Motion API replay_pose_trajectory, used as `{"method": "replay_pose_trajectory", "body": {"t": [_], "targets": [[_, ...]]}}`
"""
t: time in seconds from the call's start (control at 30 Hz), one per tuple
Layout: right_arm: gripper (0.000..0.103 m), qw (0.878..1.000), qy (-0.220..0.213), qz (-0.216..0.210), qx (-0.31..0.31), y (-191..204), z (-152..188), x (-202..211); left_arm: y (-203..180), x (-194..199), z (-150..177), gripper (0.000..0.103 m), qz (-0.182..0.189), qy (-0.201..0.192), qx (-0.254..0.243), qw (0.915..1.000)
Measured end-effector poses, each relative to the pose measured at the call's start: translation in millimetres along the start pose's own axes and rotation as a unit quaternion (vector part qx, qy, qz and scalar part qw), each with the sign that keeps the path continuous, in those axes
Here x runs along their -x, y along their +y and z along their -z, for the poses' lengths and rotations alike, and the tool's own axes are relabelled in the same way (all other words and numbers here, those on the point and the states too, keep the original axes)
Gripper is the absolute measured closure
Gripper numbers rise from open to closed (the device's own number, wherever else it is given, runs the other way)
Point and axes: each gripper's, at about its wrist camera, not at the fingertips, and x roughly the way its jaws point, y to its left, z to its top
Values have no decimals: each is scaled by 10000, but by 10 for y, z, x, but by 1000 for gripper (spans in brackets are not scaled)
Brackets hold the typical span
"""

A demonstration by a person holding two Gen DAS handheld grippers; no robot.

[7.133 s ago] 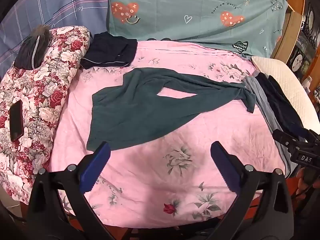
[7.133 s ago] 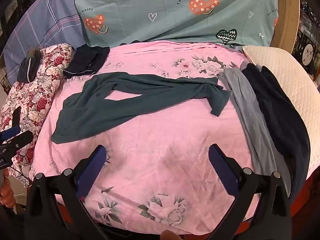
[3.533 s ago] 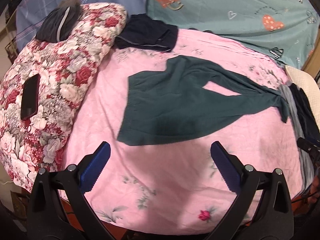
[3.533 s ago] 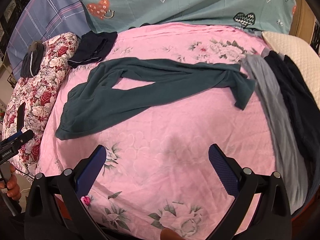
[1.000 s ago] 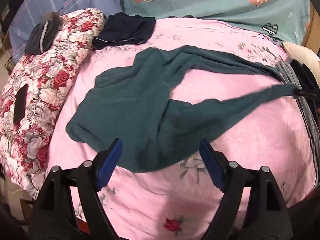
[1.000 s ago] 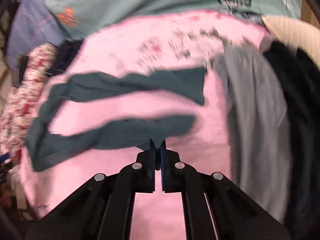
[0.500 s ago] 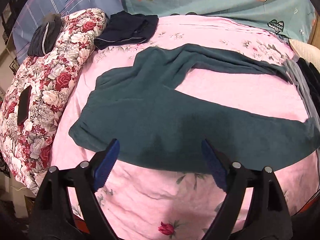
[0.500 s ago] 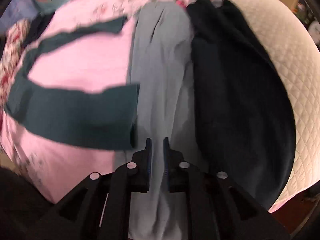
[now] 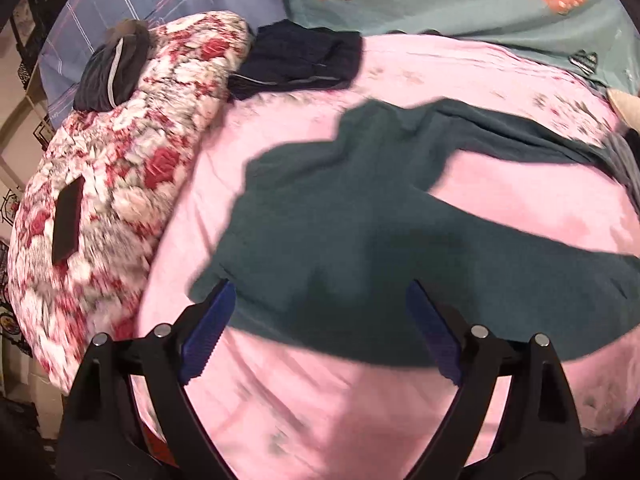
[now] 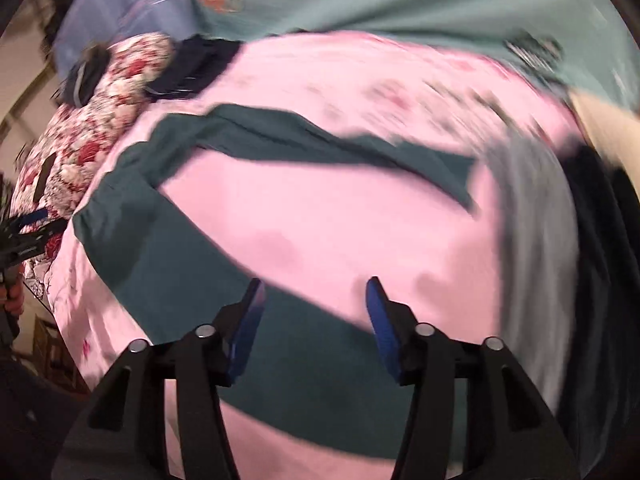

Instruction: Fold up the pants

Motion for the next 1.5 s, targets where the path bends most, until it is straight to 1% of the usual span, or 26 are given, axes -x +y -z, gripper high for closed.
{"method": "replay_pose_trajectory", "body": {"t": [0.1, 0.17, 0.23, 0.33, 0.43, 0.57, 0.6, 0.7, 0.73, 0.77, 0.83, 0.87, 0.9, 0.93, 0.97, 1.0, 1.03, 1.2, 1.27, 1.3, 1.33, 1.37, 1.4, 1.43, 1.47, 1.5], "targets": [[48, 9993, -103, -100, 344, 410, -399, -171, 353, -278, -282, 14, -31, -167, -39, 9998], [48, 9977, -211, -117, 639, 712, -697, -303, 603, -542, -510, 14, 101, -193, -46, 9998], [48, 9950, -254, -141, 952, 974, -964, -466, 808, -826, -720, 14, 343, -135, -16, 9993], [48, 9895, -237, -346, 1381, 1319, -1371, -808, 1096, -1358, -1008, 15, 959, 63, 92, 9953], [47, 9870, -16, -462, 1539, 1546, -1664, -1189, 1183, -1797, -1115, 17, 1015, 297, 83, 9944], [47, 9808, 304, -798, 1752, 1871, -2055, -1724, 1242, -2091, -1102, 23, 1509, 552, 321, 9865], [47, 9782, 375, -850, 1858, 1955, -2108, -1822, 1225, -2139, -1091, 25, 1619, 587, 273, 9847], [47, 9671, 610, -893, 2304, 2218, -2237, -2135, 1165, -2200, -1064, 45, 1742, 510, 46, 9834], [47, 9626, 721, -926, 2442, 2306, -2279, -2250, 1160, -2204, -1069, 59, 1820, 479, -25, 9821], [47, 9594, 814, -976, 2517, 2371, -2310, -2342, 1152, -2205, -1075, 69, 1975, 480, -94, 9791], [47, 9534, 963, -942, 2700, 2449, -2326, -2474, 1175, -2216, -1094, 75, 2055, 463, -101, 9775], [47, 9477, 1038, -812, 2908, 2526, -2322, -2560, 1184, -2215, -1094, 79, 2098, 443, -117, 9767], [47, 9416, 1084, -743, 3099, 2594, -2313, -2623, 1191, -2218, -1094, 79, 2145, 426, -124, 9757], [50, 9369, 1104, -692, 3245, 2639, -2297, -2663, 1204, -2219, -1097, 80, 2152, 400, -127, 9757], [70, 9319, 1133, -638, 3385, 2677, -2272, -2695, 1203, -2203, -1097, 80, 2134, 332, -136, 9763], [81, 9307, 1180, -645, 3403, 2684, -2268, -2707, 1211, -2170, -1100, 81, 2096, 244, -134, 9774], [100, 9331, 1192, -652, 3330, 2680, -2291, -2702, 1234, -2132, -1106, 81, 2054, 149, -120, 9785], [100, 9573, 534, -719, 2749, 2582, -2597, -2469, 1520, -1992, -1308, 81, 1779, -369, 382, 9826], [100, 9607, 381, -714, 2654, 2591, -2708, -2464, 1589, -2034, -1384, 80, 1725, -395, 450, 9832], [99, 9612, 433, -684, 2635, 2589, -2732, -2516, 1576, -2081, -1400, 80, 1627, -358, 389, 9853], [92, 9614, 527, -529, 2649, 2600, -2717, -2626, 1546, -2137, -1403, 77, 1472, -273, 323, 9882], [76, 9614, 583, -317, 2671, 2601, -2688, -2707, 1508, -2197, -1412, 69, 1274, -151, 258, 9914], [65, 9618, 599, -122, 2667, 2592, -2679, -2756, 1488, -2227, -1404, 65, 1034, -58, 196, 9944], [56, 9658, 487, 57, 2548, 2520, -2668, -2736, 1479, -2226, -1392, 52, 791, -33, 152, 9967], [55, 9704, 370, -1, 2387, 2444, -2681, -2678, 1494, -2186, -1381, 38, 571, -81, 134, 9982], [54, 9772, 259, -154, 2100, 2324, -2667, -2570, 1528, -2123, -1370, 32, 393, -170, 144, 9990]]}}
